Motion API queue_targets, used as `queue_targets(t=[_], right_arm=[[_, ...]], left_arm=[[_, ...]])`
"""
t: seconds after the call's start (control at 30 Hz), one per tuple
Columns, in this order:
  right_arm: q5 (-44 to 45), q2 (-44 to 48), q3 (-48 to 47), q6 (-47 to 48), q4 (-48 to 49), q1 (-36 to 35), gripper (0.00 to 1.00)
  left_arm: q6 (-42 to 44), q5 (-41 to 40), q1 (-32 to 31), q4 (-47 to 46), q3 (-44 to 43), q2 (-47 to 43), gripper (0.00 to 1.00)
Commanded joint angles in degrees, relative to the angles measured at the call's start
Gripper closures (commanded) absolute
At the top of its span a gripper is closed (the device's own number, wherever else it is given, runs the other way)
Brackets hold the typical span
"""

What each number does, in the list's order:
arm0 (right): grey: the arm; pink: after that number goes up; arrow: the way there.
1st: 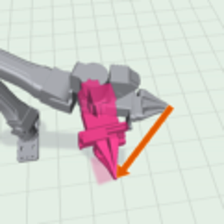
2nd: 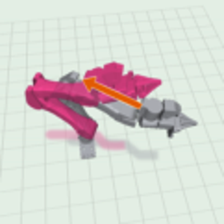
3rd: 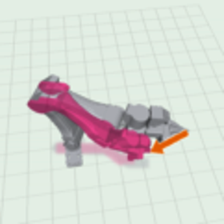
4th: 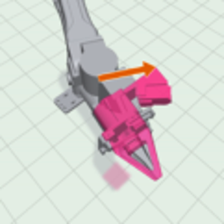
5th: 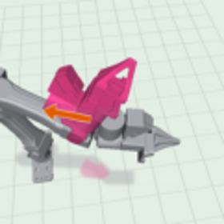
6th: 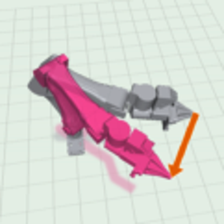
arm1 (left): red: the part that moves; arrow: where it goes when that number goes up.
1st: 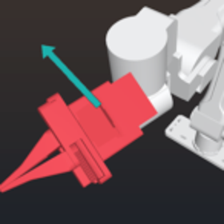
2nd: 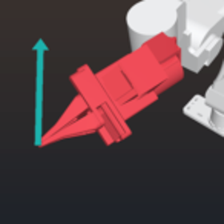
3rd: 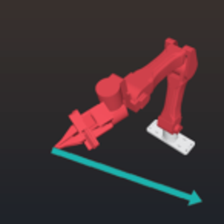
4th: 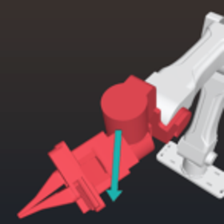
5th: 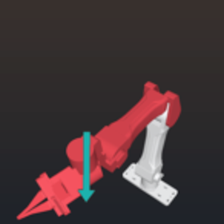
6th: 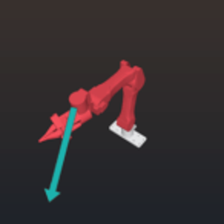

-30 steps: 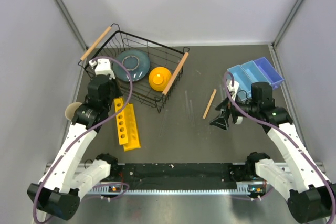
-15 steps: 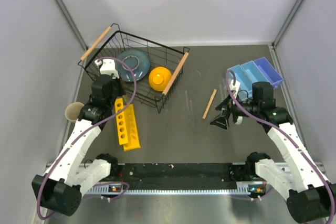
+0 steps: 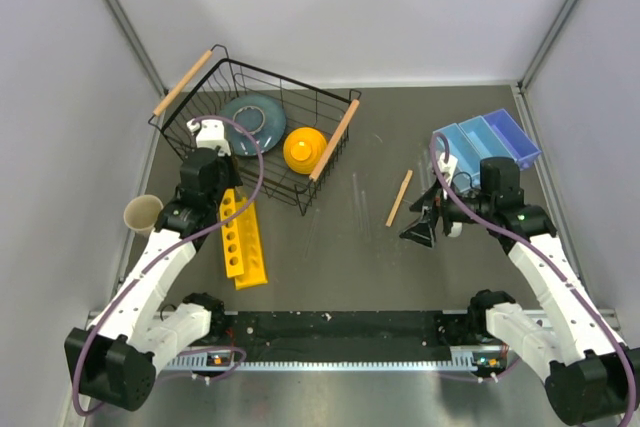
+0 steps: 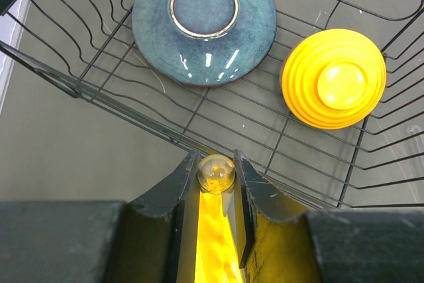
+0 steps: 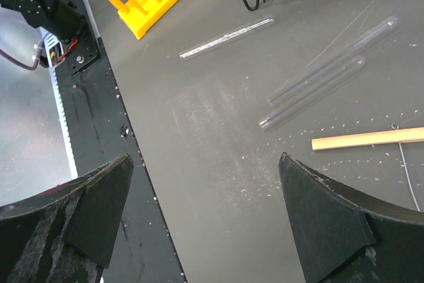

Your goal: Organize the chemistry lab equipment

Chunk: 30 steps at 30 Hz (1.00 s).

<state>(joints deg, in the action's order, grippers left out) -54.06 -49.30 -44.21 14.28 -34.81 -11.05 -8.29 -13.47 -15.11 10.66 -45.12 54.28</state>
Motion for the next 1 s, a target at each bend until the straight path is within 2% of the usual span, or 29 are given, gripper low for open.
queue_targets(t=[0.0,0.37,0.53,0.63,0.83,0.93,0.97], right_arm=[[-1.6,0.2,0.3,-0.2,2.6,0.6,0.08],[-1.9,-0.1,0.9,-0.6,3.9,0.6,0.08],[-2.0,0.0,1.1,-0.8,4.2,0.7,0.07],[-2.1,0.0,1.2,-0.8,4.4,0.7,0.07],[-2.0,-0.2,1.3,-0.8,4.7,0.7,0.07],[-2.0,-0.2,1.3,-0.7,4.5,0.8,0.07],[-2.0,-0.2,1.3,-0.6,4.6,0.8,0.07]], left_arm=[[0.3,1.1,0.3,-4.1,1.5,-0.6,0.88],[-3.8,1.2,0.2,-3.1,6.6,-3.5,0.88],[-4.8,1.0,0.2,-2.7,7.7,-4.2,0.84],[-5.8,0.8,0.2,-2.0,7.8,-4.7,0.72],[-6.9,0.8,0.2,-0.9,8.2,-6.0,0.58],[-7.5,0.8,0.2,0.3,7.9,-7.1,0.47],[-7.7,0.6,0.2,0.7,7.6,-7.7,0.4]])
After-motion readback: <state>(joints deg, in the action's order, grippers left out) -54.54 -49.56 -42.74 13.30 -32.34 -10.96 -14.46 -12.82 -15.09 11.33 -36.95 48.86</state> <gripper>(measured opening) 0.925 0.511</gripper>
